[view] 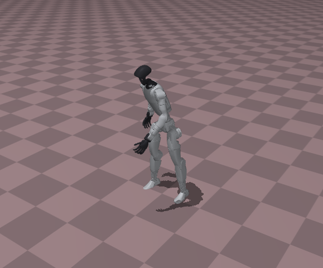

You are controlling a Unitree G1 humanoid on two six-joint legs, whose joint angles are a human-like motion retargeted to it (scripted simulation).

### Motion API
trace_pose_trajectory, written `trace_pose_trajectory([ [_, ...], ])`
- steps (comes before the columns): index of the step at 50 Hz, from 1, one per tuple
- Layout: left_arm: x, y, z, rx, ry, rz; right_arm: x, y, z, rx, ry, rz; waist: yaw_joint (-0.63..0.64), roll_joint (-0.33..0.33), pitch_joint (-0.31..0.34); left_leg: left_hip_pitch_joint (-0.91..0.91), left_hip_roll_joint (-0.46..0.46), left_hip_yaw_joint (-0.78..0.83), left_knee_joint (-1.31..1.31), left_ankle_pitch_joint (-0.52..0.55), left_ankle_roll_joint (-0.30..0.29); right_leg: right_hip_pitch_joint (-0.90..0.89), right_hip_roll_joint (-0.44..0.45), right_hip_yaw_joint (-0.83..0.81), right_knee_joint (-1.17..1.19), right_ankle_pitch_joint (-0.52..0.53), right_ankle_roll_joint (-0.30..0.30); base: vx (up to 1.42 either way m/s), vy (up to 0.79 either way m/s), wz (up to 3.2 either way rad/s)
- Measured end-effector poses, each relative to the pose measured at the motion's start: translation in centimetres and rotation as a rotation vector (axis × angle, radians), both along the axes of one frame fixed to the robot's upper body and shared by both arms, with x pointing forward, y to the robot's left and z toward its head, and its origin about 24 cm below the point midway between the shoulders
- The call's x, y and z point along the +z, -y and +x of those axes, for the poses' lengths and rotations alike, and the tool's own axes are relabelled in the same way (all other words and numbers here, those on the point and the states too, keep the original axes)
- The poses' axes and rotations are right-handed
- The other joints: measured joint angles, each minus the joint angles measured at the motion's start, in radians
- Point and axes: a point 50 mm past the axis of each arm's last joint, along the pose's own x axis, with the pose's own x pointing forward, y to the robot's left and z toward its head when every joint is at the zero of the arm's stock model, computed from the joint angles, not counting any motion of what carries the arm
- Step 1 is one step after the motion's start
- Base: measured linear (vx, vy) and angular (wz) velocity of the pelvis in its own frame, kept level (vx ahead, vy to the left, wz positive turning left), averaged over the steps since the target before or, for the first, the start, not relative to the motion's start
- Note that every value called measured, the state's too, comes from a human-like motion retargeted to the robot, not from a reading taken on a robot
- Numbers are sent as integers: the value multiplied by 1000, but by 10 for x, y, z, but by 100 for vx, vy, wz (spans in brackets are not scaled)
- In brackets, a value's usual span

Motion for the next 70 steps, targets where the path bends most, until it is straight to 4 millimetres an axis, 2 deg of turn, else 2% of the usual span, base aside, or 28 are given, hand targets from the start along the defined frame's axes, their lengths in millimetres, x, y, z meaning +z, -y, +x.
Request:
trace_pose_trajectory([
  [3, 39, 12, 37, -1, 112, -4, 2, 1, 5, 61, -2, -14, -51, -18, 128, -119, -7, -17, 53, 17, 9, -80, -17, -6, -10, 38, 14, -36, -5, 36],
  [5, 70, 20, 60, -18, 181, 26, 2, 0, 10, 108, -17, -20, -77, -24, 211, -202, 13, -26, 67, 45, -12, -139, 2, -23, -34, 95, 23, -39, -21, 35],
  [7, 96, 26, 77, -32, 227, 61, 1, -1, 9, 162, -47, -17, -105, -29, 264, -308, 36, -37, 96, 67, -37, -216, 23, -41, -56, 148, 23, -37, -23, 37],
  [10, 133, 24, 96, -26, 275, 122, 3, -2, 1, 231, -69, -4, -168, -37, 266, -553, 48, -54, 212, 63, -41, -394, 21, -50, -65, 199, 23, -33, -7, 47],
  [13, 174, 14, 112, 2, 320, 250, 9, 1, -1, 272, -51, 6, -224, -37, 266, -800, 70, -61, 342, 50, -53, -578, 27, -48, -69, 245, 23, -29, 1, 29],
  [18, 247, -11, 122, 116, 404, 439, 26, 12, 8, 330, -3, 1, -297, -20, 266, -1179, 117, -55, 531, 35, -80, -876, 48, -21, -71, 310, 23, -21, 8, -10],
  [20, 266, -25, 121, 126, 398, 549, 34, 19, 12, 337, 29, 15, -303, -30, 266, -1362, 199, -50, 752, -11, -86, -985, 104, -40, -7, 287, 23, -20, 2, -107],
  [24, 319, -27, 116, 230, 532, 524, 46, 26, 29, 288, 130, -21, -302, -43, 266, -1535, 248, -36, 838, -15, -86, -1137, 142, -18, -2, 322, 23, -12, 2, -77],
  [27, 335, -26, 112, 282, 591, 513, 53, 24, 35, 278, 184, -3, -314, -91, 266, -1536, 262, 8, 844, -8, -86, -1165, 145, 30, -9, 342, 23, -8, 1, -29],
  [30, 337, -21, 111, 308, 629, 489, 59, 17, 44, 264, 253, 26, -315, -108, 266, -1536, 270, 33, 850, -9, -85, -1176, 147, 53, -21, 355, 23, -2, 0, -5],
  [32, 326, -13, 114, 286, 622, 447, 62, 13, 50, 263, 289, 34, -303, -88, 266, -1536, 267, 30, 849, -7, -85, -1172, 144, 48, -25, 357, 23, 0, 0, 0],
  [35, 298, 7, 120, 208, 586, 343, 64, 9, 60, 242, 337, 22, -269, -23, 266, -1536, 255, 5, 842, -7, -85, -1155, 140, 12, -25, 350, 23, -2, 0, 25],
  [38, 254, 24, 123, 113, 500, 224, 63, 6, 67, 223, 355, -5, -230, 31, 266, -1496, 239, -27, 824, -6, -86, -1101, 133, -28, -18, 335, 23, -2, -2, 32],
  [40, 218, 35, 121, 30, 426, 195, 55, -2, 71, 264, 307, -19, -216, 46, 266, -1399, 213, -20, 771, -3, -85, -1024, 106, -18, -32, 322, 23, 4, 0, 36],
  [41, 196, 38, 118, 23, 386, 142, 56, 3, 69, 225, 327, -52, -200, 53, 266, -1349, 211, -28, 764, -5, -86, -974, 114, -38, -24, 316, 23, -2, -11, 24],
  [43, 159, 45, 110, -4, 316, 90, 55, 7, 68, 186, 339, -99, -169, 68, 266, -1245, 203, -40, 737, -10, -86, -876, 119, -64, -18, 301, 23, -2, -14, 17],
  [46, 114, 50, 95, -44, 235, 91, 51, 2, 75, 183, 340, -136, -127, 80, 266, -1076, 186, -56, 675, -18, -86, -726, 116, -90, -14, 269, 23, 9, -10, 25],
  [48, 98, 47, 86, 1, 214, 47, 47, -8, 88, 202, 329, -169, -108, 69, 266, -873, 132, -70, 443, 38, -85, -609, 86, -83, -57, 272, 23, 23, -13, 49],
  [50, 79, 43, 76, 13, 174, 35, 46, -12, 97, 211, 325, -192, -79, 64, 257, -719, 111, -78, 321, 65, -85, -503, 78, -88, -67, 252, 23, 25, -14, 31],
  [55, 13, 35, 32, -6, 7, 1, 35, -13, 89, 197, 259, -227, 1, 92, 141, -445, 95, -104, 169, 80, -75, -282, 72, -121, -63, 173, 23, 26, -7, 26],
  [59, -19, 27, 0, -6, -90, -54, 29, -10, 81, 113, 230, -218, 60, 117, 59, -277, 87, -138, 101, 69, -64, -133, 63, -158, -36, 98, 23, 28, -1, 46],
  [64, -47, 13, -31, 29, -183, -85, 21, -10, 74, 15, 194, -163, 118, 127, -30, -119, 73, -197, 43, 53, -49, 23, 45, -219, -5, 18, 23, 24, 2, 67],
  [70, -75, -3, -64, 76, -299, -22, 13, -15, 72, 61, 135, -130, 169, 113, -102, 14, 42, -287, -3, 39, -30, 174, 4, -307, 34, -62, 23, 18, 5, 82],
])
